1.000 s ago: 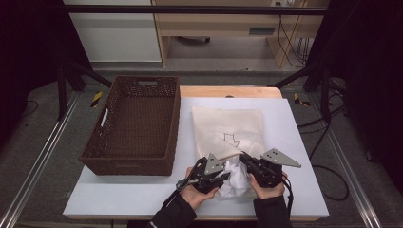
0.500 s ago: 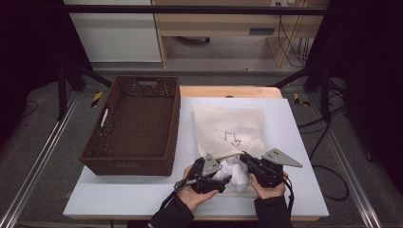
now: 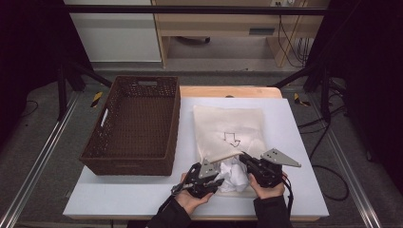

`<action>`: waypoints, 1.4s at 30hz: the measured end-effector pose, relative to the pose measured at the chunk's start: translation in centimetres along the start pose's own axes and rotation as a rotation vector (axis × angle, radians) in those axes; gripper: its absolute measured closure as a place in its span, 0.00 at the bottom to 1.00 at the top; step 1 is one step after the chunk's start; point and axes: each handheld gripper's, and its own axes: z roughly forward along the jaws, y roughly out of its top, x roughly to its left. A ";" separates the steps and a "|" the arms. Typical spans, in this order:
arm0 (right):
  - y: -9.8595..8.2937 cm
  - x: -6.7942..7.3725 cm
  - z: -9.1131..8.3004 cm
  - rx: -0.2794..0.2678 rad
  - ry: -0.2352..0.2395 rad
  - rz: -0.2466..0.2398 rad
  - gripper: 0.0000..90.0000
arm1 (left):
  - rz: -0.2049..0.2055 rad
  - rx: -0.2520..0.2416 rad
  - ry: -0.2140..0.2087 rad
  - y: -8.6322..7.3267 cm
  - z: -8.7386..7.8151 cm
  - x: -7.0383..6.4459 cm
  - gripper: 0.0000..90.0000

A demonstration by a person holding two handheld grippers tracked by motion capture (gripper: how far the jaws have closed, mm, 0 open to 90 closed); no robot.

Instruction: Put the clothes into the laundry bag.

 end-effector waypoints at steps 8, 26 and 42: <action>0.2 -0.1 -0.3 -0.010 -0.009 0.000 0.98 | 0.024 -0.021 0.057 1.6 1.7 0.2 0.86; 0.1 -0.2 -0.3 -0.005 -0.009 0.000 0.97 | 0.096 -0.059 0.053 1.1 -6.0 1.0 0.49; 0.0 -0.1 -0.1 0.008 -0.008 -0.002 0.93 | -0.003 0.052 0.045 -4.3 -4.2 3.4 0.62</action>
